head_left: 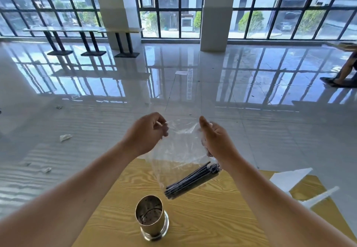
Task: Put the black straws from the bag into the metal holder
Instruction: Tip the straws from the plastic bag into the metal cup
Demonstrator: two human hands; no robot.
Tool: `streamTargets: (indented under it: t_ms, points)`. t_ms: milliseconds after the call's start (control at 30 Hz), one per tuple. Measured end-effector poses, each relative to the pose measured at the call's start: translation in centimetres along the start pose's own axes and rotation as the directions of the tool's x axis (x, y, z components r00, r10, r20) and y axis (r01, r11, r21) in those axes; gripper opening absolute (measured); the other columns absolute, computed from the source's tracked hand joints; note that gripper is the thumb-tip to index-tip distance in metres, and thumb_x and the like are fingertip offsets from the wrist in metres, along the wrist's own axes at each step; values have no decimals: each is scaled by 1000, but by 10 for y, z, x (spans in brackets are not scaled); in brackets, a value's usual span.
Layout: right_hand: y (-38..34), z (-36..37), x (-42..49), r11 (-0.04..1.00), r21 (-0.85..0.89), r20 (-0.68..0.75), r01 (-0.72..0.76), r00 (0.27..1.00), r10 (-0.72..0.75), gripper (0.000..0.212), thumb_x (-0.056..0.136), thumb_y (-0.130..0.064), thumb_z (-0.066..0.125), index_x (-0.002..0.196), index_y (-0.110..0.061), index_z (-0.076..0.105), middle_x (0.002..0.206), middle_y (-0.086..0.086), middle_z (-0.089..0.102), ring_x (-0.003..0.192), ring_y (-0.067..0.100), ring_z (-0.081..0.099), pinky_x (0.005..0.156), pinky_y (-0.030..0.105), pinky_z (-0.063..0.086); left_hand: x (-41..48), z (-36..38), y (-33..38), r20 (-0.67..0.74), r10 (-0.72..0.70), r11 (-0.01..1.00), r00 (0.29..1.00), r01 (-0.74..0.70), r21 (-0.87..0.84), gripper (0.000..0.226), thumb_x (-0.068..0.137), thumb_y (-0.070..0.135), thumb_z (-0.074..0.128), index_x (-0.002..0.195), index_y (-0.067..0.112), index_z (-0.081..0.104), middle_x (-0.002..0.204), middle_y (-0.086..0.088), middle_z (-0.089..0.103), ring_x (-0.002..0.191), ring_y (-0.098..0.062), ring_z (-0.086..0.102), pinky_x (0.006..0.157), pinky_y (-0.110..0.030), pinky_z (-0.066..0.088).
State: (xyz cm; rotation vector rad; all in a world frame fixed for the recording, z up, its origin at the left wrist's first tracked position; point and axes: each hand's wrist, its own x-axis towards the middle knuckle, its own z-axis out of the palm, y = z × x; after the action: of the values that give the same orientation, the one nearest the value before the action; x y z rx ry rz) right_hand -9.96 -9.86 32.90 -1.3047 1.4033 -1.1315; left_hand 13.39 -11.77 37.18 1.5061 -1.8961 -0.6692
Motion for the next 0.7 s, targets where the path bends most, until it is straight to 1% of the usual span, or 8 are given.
streamTargets:
  t_ms: [133, 233, 367, 467, 533, 600, 667, 700]
  points:
    - [-13, 17, -9, 996, -72, 1, 57, 998, -58, 84, 81, -86, 48, 102, -7, 64, 50, -10, 44, 42, 7, 36, 42, 23, 37, 8, -28, -18, 121, -88, 977, 989, 109, -184, 14, 103, 14, 60, 91, 12, 68, 68, 0, 78, 53, -17, 71, 60, -31, 54]
    - [-25, 33, -13, 991, -69, 36, 118, 993, -115, 95, 83, -83, 58, 104, 9, 55, 56, -8, 44, 44, 6, 34, 41, 20, 36, 11, -46, -35, 150, -153, 938, 977, 191, -289, 17, 103, 9, 53, 94, 8, 66, 63, -4, 72, 40, -22, 64, 44, -24, 48]
    - [-44, 57, -15, 992, -51, 215, 117, 971, -104, 56, 87, -54, 84, 110, -9, 61, 58, -7, 39, 46, 9, 27, 40, 24, 25, 14, -78, -60, 204, -220, 892, 954, 281, -354, 19, 102, 12, 57, 88, 6, 68, 55, -4, 69, 40, -20, 60, 41, -22, 46]
    - [-55, 82, -16, 985, -120, 233, 122, 968, -92, 28, 94, -33, 78, 108, -12, 67, 54, -10, 42, 43, 5, 29, 39, 19, 27, 18, -99, -76, 214, -216, 872, 953, 287, -396, 27, 97, 13, 53, 81, 8, 74, 64, -5, 70, 59, -22, 61, 51, -23, 44]
    - [-62, 102, -15, 991, -92, 153, 97, 985, -82, 18, 100, -30, 72, 97, -12, 71, 53, -8, 48, 41, 6, 35, 39, 20, 31, 16, -111, -84, 222, -148, 894, 964, 226, -387, 21, 92, 34, 61, 98, 16, 71, 83, -3, 71, 72, -19, 65, 54, -17, 45]
    - [-69, 120, -15, 995, -64, 85, 79, 994, -74, 26, 104, -32, 66, 86, -15, 73, 55, 1, 43, 42, 11, 32, 41, 26, 28, 11, -121, -94, 276, -7, 948, 961, 94, -304, 67, 73, 65, 75, 124, 26, 55, 102, -1, 67, 85, -15, 67, 63, -17, 49]
    - [-76, 133, -16, 994, -79, 42, 73, 997, -70, 33, 108, -31, 61, 80, -16, 73, 54, 3, 37, 44, 14, 28, 45, 28, 23, 9, -128, -105, 263, 103, 987, 959, -65, -150, 91, 62, 67, 86, 134, 32, 44, 105, 4, 62, 86, -11, 64, 70, -25, 49]
    - [-79, 137, -17, 993, -95, 29, 69, 997, -67, 34, 108, -30, 60, 80, -16, 73, 53, 2, 36, 44, 14, 27, 46, 29, 22, 10, -130, -111, 212, 161, 985, 964, -143, -98, 81, 66, 58, 89, 130, 33, 45, 100, 7, 63, 80, -9, 63, 70, -28, 48]
